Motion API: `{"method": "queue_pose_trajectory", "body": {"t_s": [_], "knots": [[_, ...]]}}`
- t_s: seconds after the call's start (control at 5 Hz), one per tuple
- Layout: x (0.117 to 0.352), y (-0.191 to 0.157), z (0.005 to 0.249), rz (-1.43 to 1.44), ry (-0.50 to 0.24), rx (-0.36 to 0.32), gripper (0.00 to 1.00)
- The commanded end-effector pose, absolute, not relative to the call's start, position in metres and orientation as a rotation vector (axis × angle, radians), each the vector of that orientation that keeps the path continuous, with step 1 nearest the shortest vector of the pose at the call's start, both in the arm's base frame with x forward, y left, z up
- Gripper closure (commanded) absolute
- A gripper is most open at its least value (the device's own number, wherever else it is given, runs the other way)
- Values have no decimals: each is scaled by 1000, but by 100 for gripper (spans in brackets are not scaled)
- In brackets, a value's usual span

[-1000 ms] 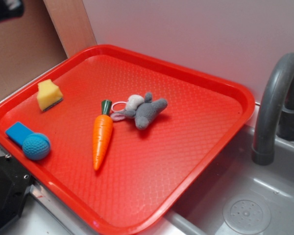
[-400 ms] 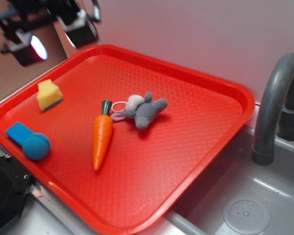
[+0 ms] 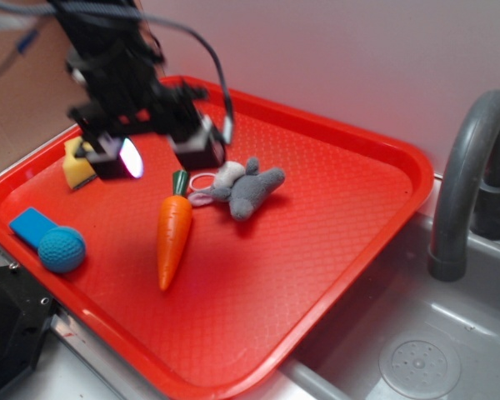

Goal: Grab the carrot.

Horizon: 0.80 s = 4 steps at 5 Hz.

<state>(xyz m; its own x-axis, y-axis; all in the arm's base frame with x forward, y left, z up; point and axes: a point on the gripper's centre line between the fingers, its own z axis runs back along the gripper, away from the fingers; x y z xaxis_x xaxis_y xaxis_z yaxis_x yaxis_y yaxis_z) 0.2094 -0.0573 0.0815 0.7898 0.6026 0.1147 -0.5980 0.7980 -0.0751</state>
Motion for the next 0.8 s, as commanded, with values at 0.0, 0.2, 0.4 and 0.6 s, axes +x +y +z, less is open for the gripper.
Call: {"method": "queue_pose_trajectory", "body": {"t_s": [0.0, 0.2, 0.4, 0.6], "knots": [[216, -32, 30, 712, -93, 40, 0], [212, -24, 10, 735, -71, 49, 14], [206, -34, 7, 707, -59, 49, 100], [202, -42, 6, 689, -60, 57, 100]]}}
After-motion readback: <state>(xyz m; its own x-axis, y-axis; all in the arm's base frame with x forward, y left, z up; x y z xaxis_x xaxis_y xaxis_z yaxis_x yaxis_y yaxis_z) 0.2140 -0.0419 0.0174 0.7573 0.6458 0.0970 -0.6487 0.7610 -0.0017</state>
